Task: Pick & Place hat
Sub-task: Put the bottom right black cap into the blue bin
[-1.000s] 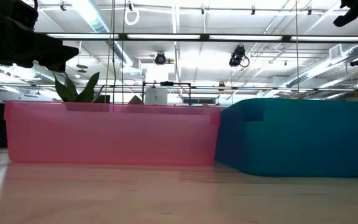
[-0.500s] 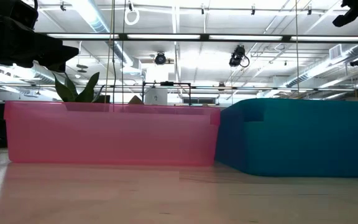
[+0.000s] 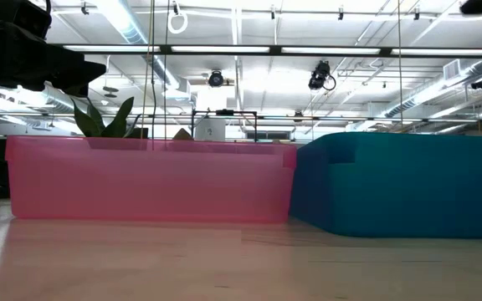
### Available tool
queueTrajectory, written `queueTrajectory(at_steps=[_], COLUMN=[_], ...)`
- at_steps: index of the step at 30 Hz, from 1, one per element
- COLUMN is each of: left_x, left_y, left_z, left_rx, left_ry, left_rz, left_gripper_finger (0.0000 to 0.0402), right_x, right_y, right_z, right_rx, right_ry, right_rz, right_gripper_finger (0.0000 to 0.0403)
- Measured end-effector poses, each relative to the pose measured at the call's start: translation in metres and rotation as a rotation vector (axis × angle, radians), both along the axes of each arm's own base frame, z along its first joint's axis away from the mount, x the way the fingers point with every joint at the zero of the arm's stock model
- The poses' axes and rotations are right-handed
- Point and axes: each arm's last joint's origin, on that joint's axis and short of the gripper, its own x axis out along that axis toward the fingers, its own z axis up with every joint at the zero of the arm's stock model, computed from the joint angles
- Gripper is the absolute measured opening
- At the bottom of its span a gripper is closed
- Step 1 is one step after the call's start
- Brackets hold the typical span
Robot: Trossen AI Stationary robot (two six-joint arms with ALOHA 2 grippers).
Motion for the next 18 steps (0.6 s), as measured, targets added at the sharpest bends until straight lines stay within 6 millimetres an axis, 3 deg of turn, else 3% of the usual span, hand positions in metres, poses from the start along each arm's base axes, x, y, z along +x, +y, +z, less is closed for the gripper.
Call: queueTrajectory(at_steps=[3,8,12,18], left_x=[0.000,0.000,0.000,0.000], left_y=[0.000,0.000,0.000,0.000], left_z=[0.000,0.000,0.000,0.000], left_rx=[0.000,0.000,0.000,0.000], left_ry=[0.000,0.000,0.000,0.000], left_rz=[0.000,0.000,0.000,0.000], left_gripper_finger=[0.0209,0.0209,0.0209,0.0209], right_x=[0.000,-0.006,-0.009,-0.008], right_y=[0.003,0.002,0.002,0.002], right_z=[0.036,0.099,0.126,0.145], right_rx=[-0.087,-0.061,-0.065,-0.063], right_ry=[0.139,0.483,0.619,0.577], right_rz=[0.053,0.159,0.155,0.156], right_gripper_finger=[0.0155,0.0155,0.0155,0.0155])
